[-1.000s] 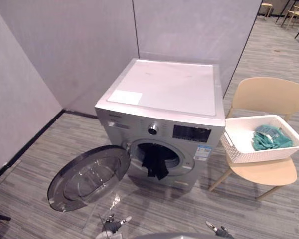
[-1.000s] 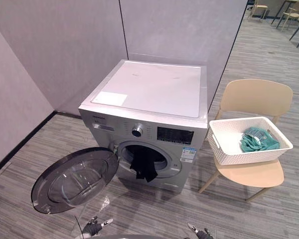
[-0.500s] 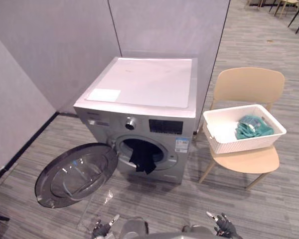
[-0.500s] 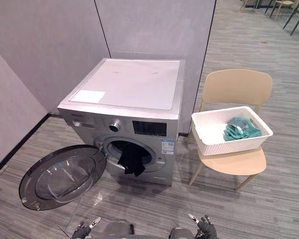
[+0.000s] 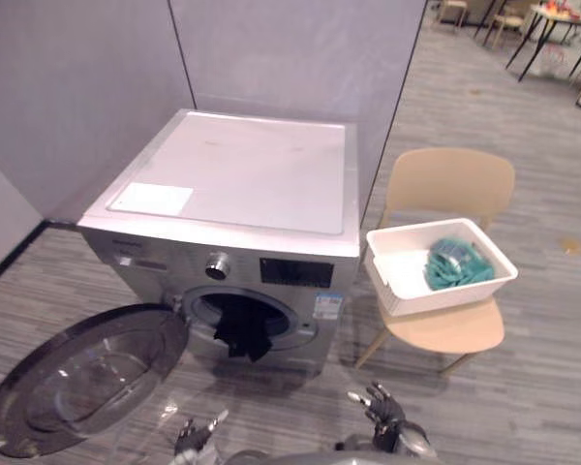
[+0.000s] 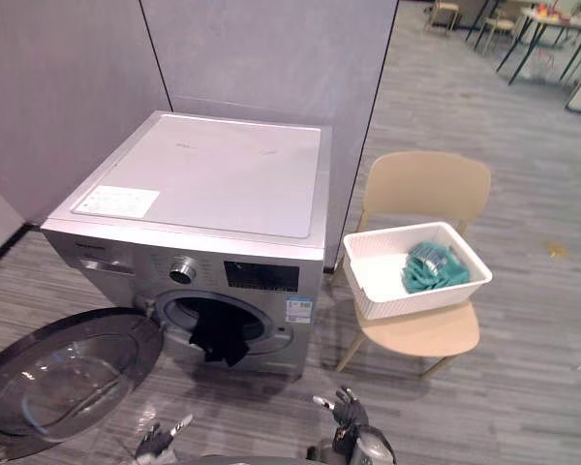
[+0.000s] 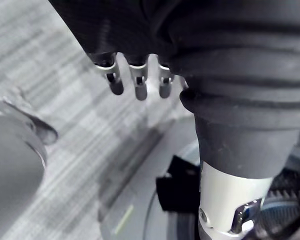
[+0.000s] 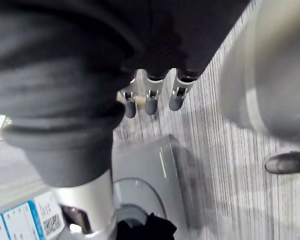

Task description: Pick up the laundry basket with both hands and put the clothes into the washing machine.

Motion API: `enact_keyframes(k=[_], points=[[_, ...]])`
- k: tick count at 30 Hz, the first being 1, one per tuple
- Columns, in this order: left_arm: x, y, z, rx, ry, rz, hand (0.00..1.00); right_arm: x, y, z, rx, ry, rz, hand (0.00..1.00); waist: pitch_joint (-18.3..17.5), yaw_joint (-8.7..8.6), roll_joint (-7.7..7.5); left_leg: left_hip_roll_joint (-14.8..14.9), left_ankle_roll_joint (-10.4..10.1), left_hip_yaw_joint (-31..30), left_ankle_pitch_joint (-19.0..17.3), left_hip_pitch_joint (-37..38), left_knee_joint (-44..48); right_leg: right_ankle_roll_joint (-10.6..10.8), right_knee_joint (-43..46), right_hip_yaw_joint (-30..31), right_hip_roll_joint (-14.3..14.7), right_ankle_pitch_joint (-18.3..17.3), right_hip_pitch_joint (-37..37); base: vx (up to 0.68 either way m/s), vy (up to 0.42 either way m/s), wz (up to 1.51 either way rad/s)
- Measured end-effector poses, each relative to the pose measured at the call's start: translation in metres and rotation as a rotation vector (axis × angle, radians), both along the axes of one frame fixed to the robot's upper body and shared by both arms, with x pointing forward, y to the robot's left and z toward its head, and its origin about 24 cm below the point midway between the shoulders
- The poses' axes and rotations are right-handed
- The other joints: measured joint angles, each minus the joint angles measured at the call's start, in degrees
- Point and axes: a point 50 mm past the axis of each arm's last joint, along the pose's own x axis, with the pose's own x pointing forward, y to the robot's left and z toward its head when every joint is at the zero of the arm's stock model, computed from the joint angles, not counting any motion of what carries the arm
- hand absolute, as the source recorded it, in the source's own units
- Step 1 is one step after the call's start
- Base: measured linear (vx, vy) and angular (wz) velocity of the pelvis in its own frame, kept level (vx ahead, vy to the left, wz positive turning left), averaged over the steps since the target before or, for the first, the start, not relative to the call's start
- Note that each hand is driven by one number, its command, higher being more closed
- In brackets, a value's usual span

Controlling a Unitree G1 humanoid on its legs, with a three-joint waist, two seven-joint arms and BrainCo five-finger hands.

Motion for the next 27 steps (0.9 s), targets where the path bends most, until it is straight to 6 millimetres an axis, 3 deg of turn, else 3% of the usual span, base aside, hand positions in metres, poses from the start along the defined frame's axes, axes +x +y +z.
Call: enact_keyframes(k=[1,2,3,5,7,8,9,10,11,12,13,15,17,20,22,24,26,27], points=[[0.005,-0.001,0.001,0.000,-0.012,-0.013,0.00,-0.001,-0.002,0.000,-0.003,0.003,-0.006,0.00,-0.1,-0.29,-0.01,1.0,0.0,-0.5,0.0,0.2,-0.2,-0.3,0.7,-1.1,0.0,1.3,-0.1,0.18,-0.164,0.57],[0.017,-0.005,0.004,-0.001,-0.040,-0.027,0.00,-0.001,-0.008,0.000,-0.010,0.002,-0.037,0.00,-0.1,-1.14,-0.11,2.0,-0.1,-1.7,0.1,0.0,-0.3,-4.5,3.1,-2.9,-1.3,-0.5,-1.2,0.16,-0.157,0.55],[0.030,-0.013,0.007,-0.012,-0.068,-0.041,0.00,-0.003,-0.016,0.000,-0.022,0.006,-0.074,0.00,0.0,-1.43,-0.01,2.1,-0.1,-3.5,0.1,-0.1,-0.3,-7.3,4.0,-2.9,-4.6,-3.3,-2.0,0.15,-0.145,0.55],[0.043,-0.028,0.009,-0.044,-0.100,-0.055,0.00,-0.008,-0.031,0.000,-0.039,0.012,-0.156,0.00,0.5,-1.59,1.63,3.3,-0.7,-8.3,-0.4,-0.1,-0.3,-7.7,0.4,-0.4,-7.9,-5.6,-2.0,0.18,-0.174,0.71],[0.048,-0.034,0.011,-0.051,-0.113,-0.083,0.00,-0.017,-0.039,-0.003,-0.048,0.038,-0.216,0.00,0.8,-1.92,2.25,4.5,-0.9,-11.5,-0.5,-0.1,-0.2,-7.6,-7.3,5.2,-9.5,-5.1,-0.9,0.21,-0.274,0.86],[0.047,-0.033,0.010,-0.049,-0.108,-0.086,0.00,-0.025,-0.043,-0.006,-0.047,0.071,-0.250,0.00,0.8,-2.55,1.99,4.7,-1.4,-13.7,-0.7,-0.1,0.0,-8.1,-12.8,9.3,-10.9,-2.6,0.6,0.19,-0.355,1.09],[0.040,-0.030,0.008,-0.037,-0.089,-0.091,0.00,-0.032,-0.043,-0.008,-0.045,0.095,-0.272,0.00,0.5,-3.30,1.28,4.6,-3.6,-16.6,-1.5,0.0,0.2,-9.0,-18.0,11.4,-13.0,5.3,2.6,0.19,-0.441,1.15],[0.037,-0.029,0.006,-0.036,-0.073,-0.092,0.00,-0.038,-0.043,-0.009,-0.045,0.112,-0.292,0.00,0.2,-3.84,1.01,4.8,-5.0,-18.1,-2.4,0.1,0.3,-5.3,-17.7,12.1,-12.2,3.4,3.8,0.16,-0.463,0.89],[0.027,-0.030,0.001,-0.036,-0.030,-0.105,0.00,-0.042,-0.048,-0.010,-0.048,0.129,-0.327,0.00,0.1,-3.85,3.21,6.9,-5.7,-19.1,-2.3,-0.4,0.8,-5.1,-16.5,12.0,-10.1,1.8,4.1,0.10,-0.464,0.39],[0.022,-0.033,-0.001,-0.042,-0.007,-0.111,0.00,-0.041,-0.053,-0.009,-0.058,0.122,-0.341,0.00,0.3,-3.89,4.44,8.1,-6.4,-19.4,-1.8,-0.5,1.0,-4.8,-16.2,11.9,-9.3,1.7,4.3,0.05,-0.433,0.41],[0.016,-0.033,-0.003,-0.044,0.016,-0.116,0.00,-0.039,-0.058,-0.008,-0.066,0.118,-0.349,0.00,0.2,-4.34,5.03,9.3,-9.5,-21.1,0.0,-0.8,0.8,-1.8,-16.7,10.4,-8.6,-0.8,5.8,0.06,-0.511,0.35],[0.013,-0.029,-0.004,-0.033,0.028,-0.120,0.00,-0.044,-0.058,-0.010,-0.063,0.137,-0.364,0.00,0.2,-4.41,4.91,9.9,-11.3,-22.3,1.2,-0.5,0.7,-0.3,-17.8,7.9,-8.6,-4.2,7.7,0.06,-0.406,0.29],[0.007,-0.029,-0.007,-0.046,0.052,-0.108,0.00,-0.041,-0.061,-0.011,-0.061,0.159,-0.359,0.00,-0.2,-4.44,5.41,11.9,-14.8,-22.7,3.8,-1.3,0.9,-0.5,-20.7,4.7,-7.1,-6.5,9.7,0.06,-0.391,0.15],[0.007,-0.025,-0.007,-0.048,0.049,-0.091,0.00,-0.030,-0.058,-0.010,-0.054,0.147,-0.338,0.00,-0.8,-4.35,5.76,14.3,-15.8,-22.8,9.1,-4.2,1.9,-1.3,-25.9,3.6,-4.0,-6.4,10.7,0.00,-0.287,0.00],[0.007,-0.022,-0.006,-0.057,0.043,-0.059,0.00,-0.022,-0.059,-0.008,-0.061,0.129,-0.318,0.00,-0.8,-4.55,5.62,15.4,-15.7,-23.1,12.2,-6.5,3.0,-3.8,-28.5,2.4,-2.3,-5.4,11.0,-0.05,-0.240,0.12],[0.009,-0.018,-0.005,-0.059,0.027,-0.027,0.00,-0.020,-0.062,-0.007,-0.079,0.116,-0.305,0.00,-0.2,-4.81,4.71,15.6,-15.1,-22.1,17.7,-9.2,5.0,-5.8,-31.8,-0.6,-1.6,-4.0,13.4,-0.07,-0.217,0.50],[0.010,-0.016,-0.005,-0.056,0.022,-0.025,0.00,-0.023,-0.065,-0.007,-0.095,0.118,-0.304,0.00,0.0,-4.91,4.26,16.2,-12.8,-17.3,21.5,-10.7,5.1,-6.9,-34.4,-3.5,-1.5,-2.8,15.9,-0.11,-0.207,0.74],[0.011,-0.018,-0.005,-0.057,0.023,-0.037,0.00,-0.022,-0.066,-0.006,-0.099,0.111,-0.302,0.00,0.3,-4.99,4.22,16.6,-12.5,-13.8,21.7,-11.9,6.1,-7.6,-36.0,-5.1,-1.2,-2.0,16.2,-0.16,-0.164,0.67]])
